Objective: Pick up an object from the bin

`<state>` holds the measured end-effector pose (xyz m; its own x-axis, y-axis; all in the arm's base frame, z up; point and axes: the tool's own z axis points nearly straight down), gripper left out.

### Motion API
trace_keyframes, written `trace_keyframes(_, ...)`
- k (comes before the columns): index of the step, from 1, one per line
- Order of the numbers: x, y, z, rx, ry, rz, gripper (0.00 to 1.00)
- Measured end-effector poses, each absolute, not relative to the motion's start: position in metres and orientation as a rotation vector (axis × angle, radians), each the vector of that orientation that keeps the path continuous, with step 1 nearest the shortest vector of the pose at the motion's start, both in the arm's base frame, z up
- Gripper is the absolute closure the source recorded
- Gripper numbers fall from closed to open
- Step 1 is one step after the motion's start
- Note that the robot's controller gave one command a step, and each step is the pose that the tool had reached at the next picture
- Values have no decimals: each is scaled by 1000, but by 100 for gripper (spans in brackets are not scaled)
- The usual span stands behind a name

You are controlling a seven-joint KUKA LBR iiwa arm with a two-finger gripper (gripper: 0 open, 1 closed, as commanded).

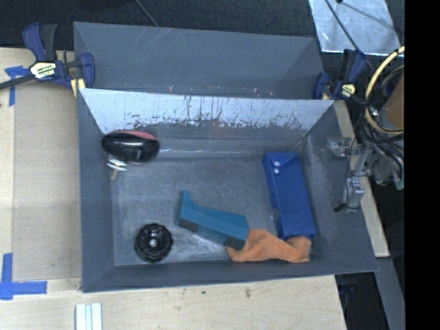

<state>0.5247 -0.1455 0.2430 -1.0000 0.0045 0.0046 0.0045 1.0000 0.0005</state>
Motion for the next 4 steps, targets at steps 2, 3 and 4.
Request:
trace_keyframes(2,504,-123,217,78,-3148,4,0)
trace_keyframes(3,511,-94,182,111,-3143,1,0)
trace_keyframes(4,492,-85,130,103,-3146,2,0)
